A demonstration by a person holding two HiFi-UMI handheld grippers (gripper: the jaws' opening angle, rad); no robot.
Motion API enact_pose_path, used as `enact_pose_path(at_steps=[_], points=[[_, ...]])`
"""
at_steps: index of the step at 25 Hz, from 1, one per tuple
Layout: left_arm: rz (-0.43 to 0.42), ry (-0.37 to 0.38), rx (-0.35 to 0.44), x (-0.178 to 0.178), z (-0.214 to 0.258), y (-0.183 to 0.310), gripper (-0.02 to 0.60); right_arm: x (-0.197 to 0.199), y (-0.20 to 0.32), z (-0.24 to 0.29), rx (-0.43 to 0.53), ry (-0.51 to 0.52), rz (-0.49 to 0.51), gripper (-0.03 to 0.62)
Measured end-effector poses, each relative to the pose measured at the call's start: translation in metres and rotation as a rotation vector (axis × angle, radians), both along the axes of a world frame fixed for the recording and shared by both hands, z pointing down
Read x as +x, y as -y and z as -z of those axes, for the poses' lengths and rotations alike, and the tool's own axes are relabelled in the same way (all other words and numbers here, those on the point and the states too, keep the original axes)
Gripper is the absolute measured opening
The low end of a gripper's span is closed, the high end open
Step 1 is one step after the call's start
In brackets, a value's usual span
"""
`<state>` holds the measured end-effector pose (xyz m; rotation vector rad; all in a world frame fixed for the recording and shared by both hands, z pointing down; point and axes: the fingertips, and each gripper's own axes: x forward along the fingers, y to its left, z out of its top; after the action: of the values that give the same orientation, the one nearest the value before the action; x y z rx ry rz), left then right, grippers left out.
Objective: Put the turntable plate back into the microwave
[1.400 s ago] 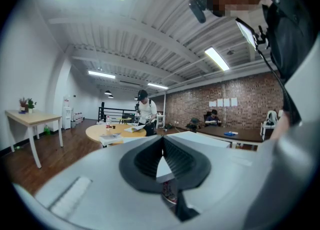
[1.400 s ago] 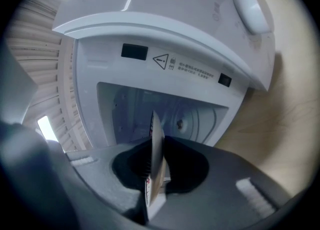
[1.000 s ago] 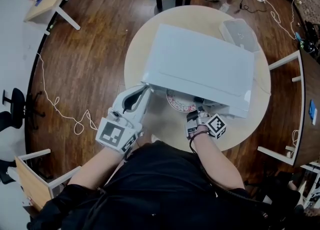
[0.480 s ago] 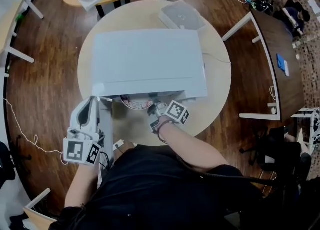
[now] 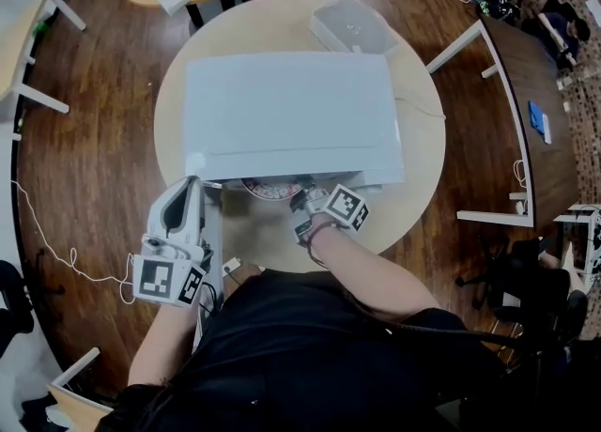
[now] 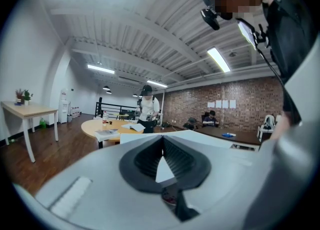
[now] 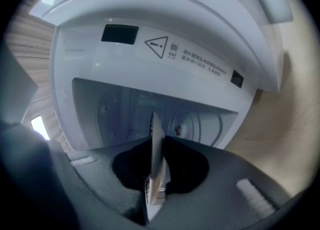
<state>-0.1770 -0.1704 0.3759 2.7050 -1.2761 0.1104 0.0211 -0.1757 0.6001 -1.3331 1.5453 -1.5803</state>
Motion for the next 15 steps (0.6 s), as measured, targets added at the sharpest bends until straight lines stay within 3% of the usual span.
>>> enact_pose_path(at_steps=[15], points=[[-0.014,0.053,0.032,0.009,-0.005,0.012,0.005,-0.006,0.013,-0.008,-0.007,0.012,-0.042,0.031]])
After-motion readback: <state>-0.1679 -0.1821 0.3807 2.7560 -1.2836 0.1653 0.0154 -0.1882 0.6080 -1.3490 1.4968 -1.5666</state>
